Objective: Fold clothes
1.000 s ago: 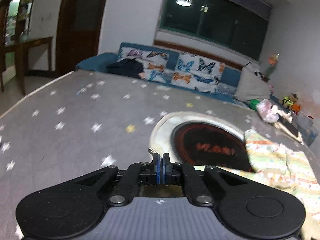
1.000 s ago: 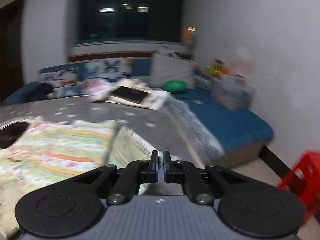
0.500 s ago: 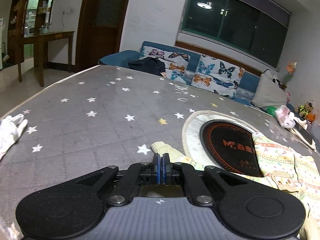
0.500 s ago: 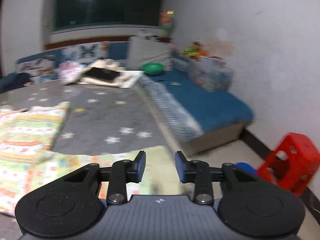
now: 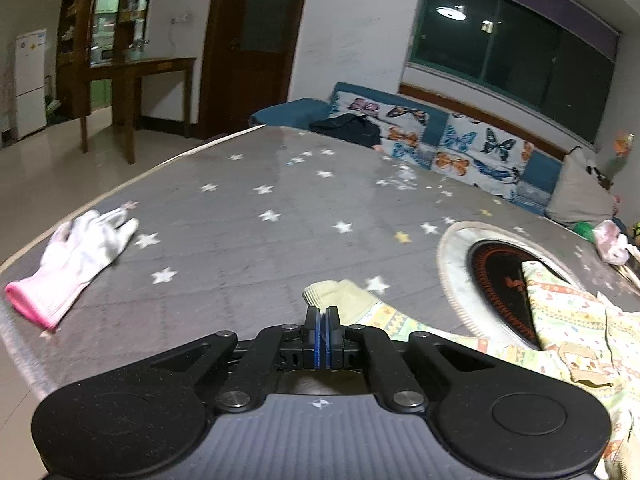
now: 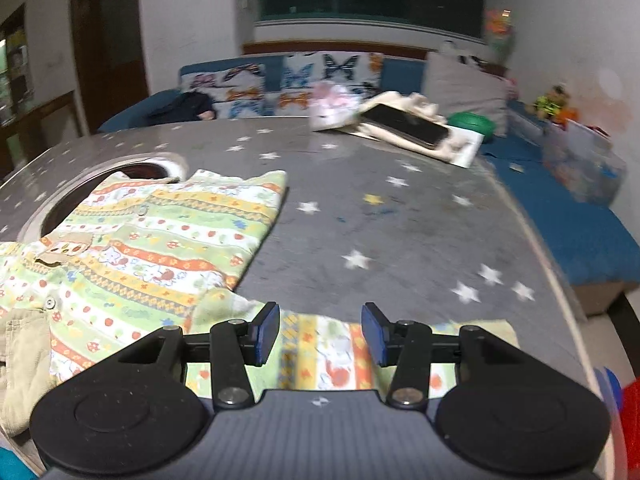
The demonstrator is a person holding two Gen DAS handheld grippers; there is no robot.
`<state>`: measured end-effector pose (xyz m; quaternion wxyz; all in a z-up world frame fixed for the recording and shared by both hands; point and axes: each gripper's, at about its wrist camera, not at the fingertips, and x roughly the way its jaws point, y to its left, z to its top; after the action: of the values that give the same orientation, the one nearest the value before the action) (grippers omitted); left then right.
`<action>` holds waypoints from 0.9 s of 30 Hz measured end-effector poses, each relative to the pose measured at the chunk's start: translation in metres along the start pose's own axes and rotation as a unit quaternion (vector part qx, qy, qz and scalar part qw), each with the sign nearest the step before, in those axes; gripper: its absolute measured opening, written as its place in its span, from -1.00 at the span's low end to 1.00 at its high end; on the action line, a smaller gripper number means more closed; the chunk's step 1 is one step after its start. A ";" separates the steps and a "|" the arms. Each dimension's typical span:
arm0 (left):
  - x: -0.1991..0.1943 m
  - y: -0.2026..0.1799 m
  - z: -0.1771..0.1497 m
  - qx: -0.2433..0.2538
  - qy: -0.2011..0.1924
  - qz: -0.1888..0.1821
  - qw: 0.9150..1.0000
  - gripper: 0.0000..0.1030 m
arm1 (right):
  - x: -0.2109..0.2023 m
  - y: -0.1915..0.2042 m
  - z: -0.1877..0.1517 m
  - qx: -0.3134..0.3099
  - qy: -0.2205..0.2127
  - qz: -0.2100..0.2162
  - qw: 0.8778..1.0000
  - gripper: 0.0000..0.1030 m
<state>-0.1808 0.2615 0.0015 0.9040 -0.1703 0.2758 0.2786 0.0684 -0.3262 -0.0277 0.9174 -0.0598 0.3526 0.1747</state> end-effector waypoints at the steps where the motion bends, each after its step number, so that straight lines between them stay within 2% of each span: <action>1: -0.001 0.003 -0.001 0.001 0.000 0.009 1.000 -0.95 | 0.003 0.004 0.003 -0.005 0.002 0.007 1.000 -0.11; 6: -0.004 0.025 0.000 -0.008 0.004 0.041 0.999 -0.95 | 0.021 0.023 0.024 -0.036 0.008 0.034 0.999 -0.11; 9: -0.004 0.029 0.001 -0.006 0.006 0.045 0.999 -0.95 | 0.033 0.031 0.035 -0.046 0.010 0.043 0.998 -0.10; 20: 0.015 -0.038 0.018 0.045 0.027 -0.053 0.997 -0.84 | 0.082 0.047 0.074 -0.043 0.020 0.056 0.997 0.03; 24: 0.026 -0.069 0.022 0.065 0.039 -0.087 0.993 -0.73 | 0.101 0.045 0.081 -0.024 0.031 0.069 0.997 0.05; 27: 0.033 -0.092 0.022 0.084 0.050 -0.107 0.989 -0.56 | 0.113 0.042 0.085 -0.002 0.037 0.082 0.996 0.05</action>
<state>-0.0942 0.2131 0.0129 0.9247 -0.1362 0.3233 0.1476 0.1847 -0.2361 -0.0396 0.8859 -0.0391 0.3900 0.2480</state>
